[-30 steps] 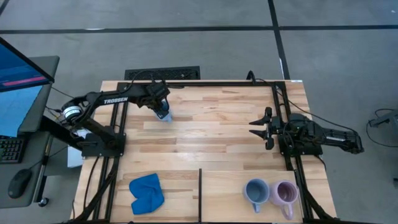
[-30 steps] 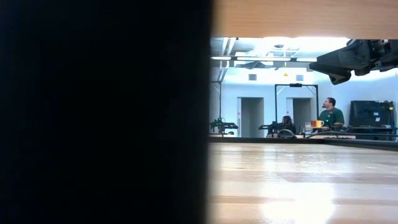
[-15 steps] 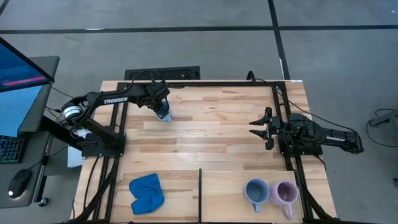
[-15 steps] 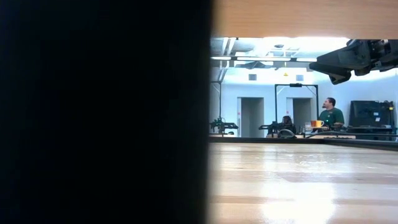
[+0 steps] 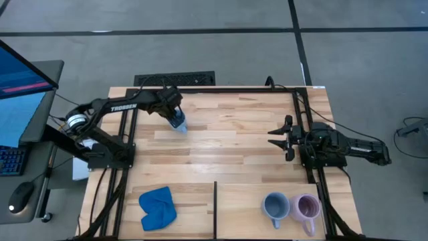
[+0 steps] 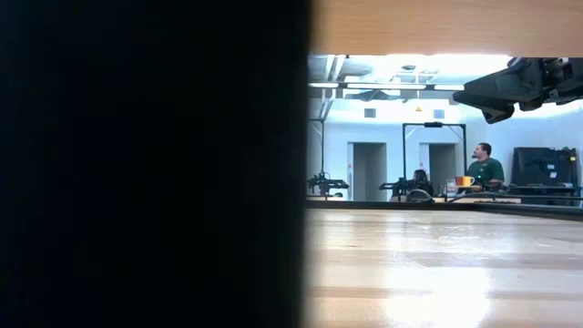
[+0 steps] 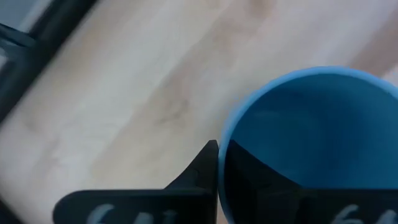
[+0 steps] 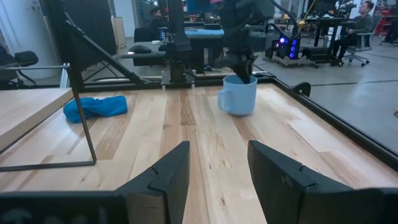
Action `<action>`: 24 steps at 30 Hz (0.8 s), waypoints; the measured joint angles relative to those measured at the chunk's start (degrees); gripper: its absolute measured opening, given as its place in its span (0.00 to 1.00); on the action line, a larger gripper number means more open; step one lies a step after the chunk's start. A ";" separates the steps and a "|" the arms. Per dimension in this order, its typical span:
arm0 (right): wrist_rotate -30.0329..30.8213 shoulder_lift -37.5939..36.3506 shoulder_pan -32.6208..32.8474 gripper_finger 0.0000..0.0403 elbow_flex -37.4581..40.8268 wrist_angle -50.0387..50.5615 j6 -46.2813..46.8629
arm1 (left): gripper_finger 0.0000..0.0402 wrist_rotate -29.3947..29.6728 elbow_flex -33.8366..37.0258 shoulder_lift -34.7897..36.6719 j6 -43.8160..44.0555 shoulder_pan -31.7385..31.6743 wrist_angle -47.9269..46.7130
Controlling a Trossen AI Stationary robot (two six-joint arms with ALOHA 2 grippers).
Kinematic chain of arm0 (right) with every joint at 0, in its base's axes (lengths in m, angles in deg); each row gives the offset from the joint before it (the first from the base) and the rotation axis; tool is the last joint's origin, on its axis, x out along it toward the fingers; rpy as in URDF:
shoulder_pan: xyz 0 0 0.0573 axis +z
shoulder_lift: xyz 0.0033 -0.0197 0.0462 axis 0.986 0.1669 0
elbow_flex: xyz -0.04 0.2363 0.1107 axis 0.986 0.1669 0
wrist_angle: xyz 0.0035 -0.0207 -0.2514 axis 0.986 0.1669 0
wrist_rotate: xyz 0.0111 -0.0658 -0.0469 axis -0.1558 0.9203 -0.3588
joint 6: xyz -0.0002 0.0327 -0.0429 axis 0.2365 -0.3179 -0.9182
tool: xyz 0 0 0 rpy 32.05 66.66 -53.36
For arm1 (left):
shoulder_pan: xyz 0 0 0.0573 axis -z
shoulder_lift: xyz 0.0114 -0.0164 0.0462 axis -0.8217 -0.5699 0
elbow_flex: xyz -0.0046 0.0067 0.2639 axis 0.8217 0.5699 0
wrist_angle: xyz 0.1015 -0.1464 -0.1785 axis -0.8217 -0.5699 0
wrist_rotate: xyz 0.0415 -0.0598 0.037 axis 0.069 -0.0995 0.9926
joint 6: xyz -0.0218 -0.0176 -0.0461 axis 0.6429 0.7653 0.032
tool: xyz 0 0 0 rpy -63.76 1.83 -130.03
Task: Stack small to large cups/mugs on shelf
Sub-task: Put the light blue mug on the shelf
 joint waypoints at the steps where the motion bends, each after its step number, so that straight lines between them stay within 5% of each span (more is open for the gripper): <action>1: 0.00 0.02 0.00 0.45 0.00 0.00 0.00 | 0.01 -1.21 -0.39 -0.08 0.07 0.00 -0.54; 13: 0.00 0.02 0.00 0.45 0.00 0.00 0.02 | 0.00 -8.00 -16.52 -0.27 -1.11 3.26 -10.71; 24: 0.00 0.02 0.00 0.45 0.00 0.00 -1.46 | 0.00 -10.27 -34.38 -0.19 0.31 16.90 -14.53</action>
